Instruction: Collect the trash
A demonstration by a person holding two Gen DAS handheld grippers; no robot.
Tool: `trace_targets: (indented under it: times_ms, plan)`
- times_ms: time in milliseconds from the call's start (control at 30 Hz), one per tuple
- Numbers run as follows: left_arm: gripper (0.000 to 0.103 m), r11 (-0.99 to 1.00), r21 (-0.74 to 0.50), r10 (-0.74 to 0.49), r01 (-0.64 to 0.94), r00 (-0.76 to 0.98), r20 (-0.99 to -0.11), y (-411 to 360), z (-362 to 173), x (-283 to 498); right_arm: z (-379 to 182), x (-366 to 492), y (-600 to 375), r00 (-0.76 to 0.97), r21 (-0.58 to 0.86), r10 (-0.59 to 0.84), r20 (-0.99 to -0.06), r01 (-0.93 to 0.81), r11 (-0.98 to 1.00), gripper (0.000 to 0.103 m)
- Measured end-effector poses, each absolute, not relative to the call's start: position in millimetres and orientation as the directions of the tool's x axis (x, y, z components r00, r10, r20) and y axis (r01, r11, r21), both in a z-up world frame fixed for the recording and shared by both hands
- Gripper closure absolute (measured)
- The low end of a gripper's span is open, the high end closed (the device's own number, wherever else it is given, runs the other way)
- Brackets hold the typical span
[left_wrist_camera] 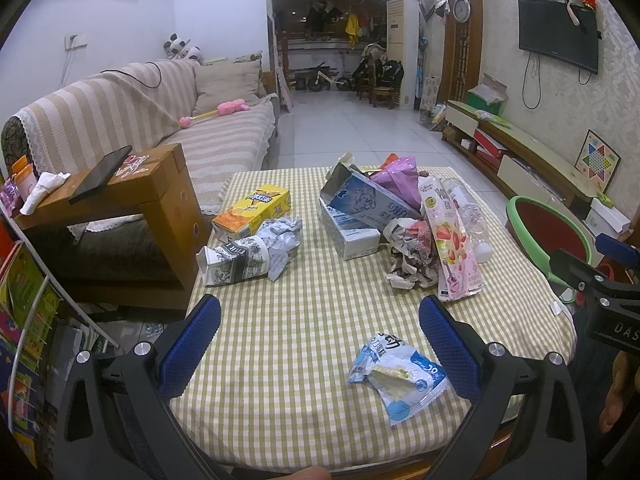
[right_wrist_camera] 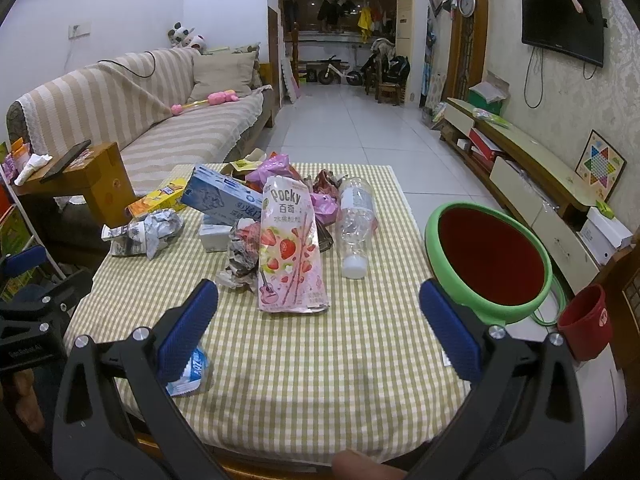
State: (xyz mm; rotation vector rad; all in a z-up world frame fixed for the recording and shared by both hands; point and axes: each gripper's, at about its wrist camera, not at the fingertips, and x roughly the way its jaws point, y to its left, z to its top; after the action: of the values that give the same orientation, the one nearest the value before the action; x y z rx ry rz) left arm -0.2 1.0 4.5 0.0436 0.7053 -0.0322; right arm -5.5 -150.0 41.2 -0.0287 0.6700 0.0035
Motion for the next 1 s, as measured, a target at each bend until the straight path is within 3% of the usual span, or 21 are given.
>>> trace_targets:
  times_ms: [1000]
  plan:
    - [0.008, 0.999, 0.022, -0.012, 0.035, 0.757, -0.654, 0.6, 3.0, 0.8, 36.8, -4.7, -153.1, 0.775, -0.022, -0.007, -0.632, -0.009, 1.000, 0.003]
